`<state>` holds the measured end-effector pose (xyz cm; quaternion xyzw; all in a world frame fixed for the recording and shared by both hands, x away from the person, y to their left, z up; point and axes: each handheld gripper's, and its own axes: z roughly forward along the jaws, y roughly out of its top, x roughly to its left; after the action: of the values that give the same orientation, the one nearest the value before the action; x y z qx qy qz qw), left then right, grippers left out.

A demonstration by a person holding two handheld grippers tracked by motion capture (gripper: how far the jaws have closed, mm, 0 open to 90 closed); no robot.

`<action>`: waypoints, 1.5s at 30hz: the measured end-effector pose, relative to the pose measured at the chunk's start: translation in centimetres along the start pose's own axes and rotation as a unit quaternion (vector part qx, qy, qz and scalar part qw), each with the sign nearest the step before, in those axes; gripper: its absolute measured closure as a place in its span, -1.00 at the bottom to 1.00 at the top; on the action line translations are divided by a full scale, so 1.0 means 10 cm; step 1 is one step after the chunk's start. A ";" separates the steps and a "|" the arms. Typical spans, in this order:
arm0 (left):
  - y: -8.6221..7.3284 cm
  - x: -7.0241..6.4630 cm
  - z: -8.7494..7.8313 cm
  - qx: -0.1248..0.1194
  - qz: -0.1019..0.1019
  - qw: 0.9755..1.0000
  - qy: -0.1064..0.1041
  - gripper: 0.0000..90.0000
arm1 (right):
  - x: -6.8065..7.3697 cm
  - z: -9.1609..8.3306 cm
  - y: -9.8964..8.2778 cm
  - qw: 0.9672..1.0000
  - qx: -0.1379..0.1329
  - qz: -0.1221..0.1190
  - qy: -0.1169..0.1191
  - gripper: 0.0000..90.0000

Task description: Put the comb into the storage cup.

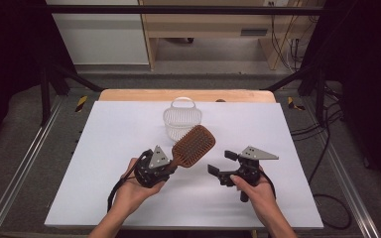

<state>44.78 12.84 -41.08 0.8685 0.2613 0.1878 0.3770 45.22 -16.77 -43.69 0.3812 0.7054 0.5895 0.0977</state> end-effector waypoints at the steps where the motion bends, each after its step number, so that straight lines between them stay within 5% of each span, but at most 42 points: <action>1: 0.01 -0.02 0.00 -0.003 0.000 1.000 0.001 0.62 | 0.01 0.01 0.02 1.000 -0.003 0.004 0.006 -0.85; 20: 0.12 -0.18 0.05 -0.027 0.010 1.000 -0.008 0.62 | 0.12 0.14 0.21 0.998 -0.024 0.028 0.057 -0.80; 45: 0.12 -0.28 0.05 -0.062 0.019 0.998 0.000 0.62 | 0.02 0.10 0.38 0.994 -0.065 0.072 0.059 -0.45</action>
<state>43.24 10.17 -40.85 0.8482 0.2327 0.2108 0.4266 47.28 -15.81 -40.43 0.3887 0.6409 0.6609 0.0375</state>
